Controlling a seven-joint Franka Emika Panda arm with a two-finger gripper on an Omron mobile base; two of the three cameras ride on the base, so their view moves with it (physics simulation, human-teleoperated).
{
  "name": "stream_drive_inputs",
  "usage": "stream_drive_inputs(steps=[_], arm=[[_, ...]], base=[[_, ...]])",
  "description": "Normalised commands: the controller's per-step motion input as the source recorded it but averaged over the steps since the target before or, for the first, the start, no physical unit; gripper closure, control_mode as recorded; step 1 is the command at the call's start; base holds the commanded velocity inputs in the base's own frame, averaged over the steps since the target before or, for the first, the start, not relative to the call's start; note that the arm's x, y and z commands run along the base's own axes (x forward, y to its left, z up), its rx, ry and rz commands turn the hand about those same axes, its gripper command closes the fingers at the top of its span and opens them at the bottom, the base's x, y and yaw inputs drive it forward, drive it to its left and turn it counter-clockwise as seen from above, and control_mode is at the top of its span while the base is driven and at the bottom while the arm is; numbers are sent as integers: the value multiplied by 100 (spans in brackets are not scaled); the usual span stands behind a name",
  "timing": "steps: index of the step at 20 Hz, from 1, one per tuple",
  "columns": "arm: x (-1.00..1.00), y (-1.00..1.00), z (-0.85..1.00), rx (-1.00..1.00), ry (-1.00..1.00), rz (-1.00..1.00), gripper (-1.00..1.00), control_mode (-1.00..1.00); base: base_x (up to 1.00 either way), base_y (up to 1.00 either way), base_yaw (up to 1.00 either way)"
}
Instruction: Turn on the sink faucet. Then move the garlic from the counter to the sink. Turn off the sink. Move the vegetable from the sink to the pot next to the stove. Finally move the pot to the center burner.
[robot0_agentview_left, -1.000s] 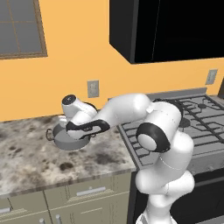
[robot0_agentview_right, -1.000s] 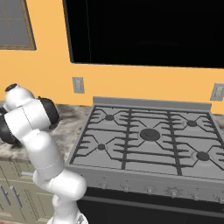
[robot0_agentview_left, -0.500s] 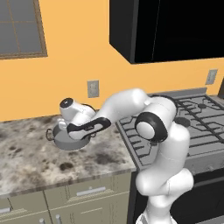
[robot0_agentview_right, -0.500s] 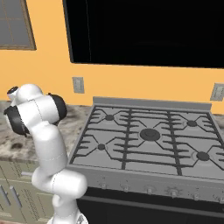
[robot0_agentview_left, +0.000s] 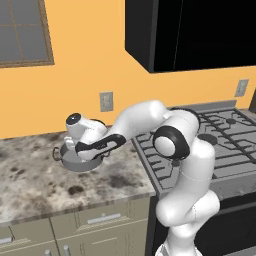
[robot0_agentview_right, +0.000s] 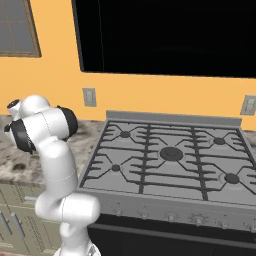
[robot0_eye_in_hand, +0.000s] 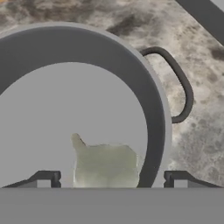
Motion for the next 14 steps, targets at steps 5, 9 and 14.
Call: stream_drive_inputs(steps=[5,9,14], arm=[[0,0,6,1,0,0,-100,-100],[-12,-2,29,1,0,-3,-100,-100],[-36,-2,32,3,0,-9,-100,-100]], base=[[0,0,0],[0,0,0],[0,0,0]])
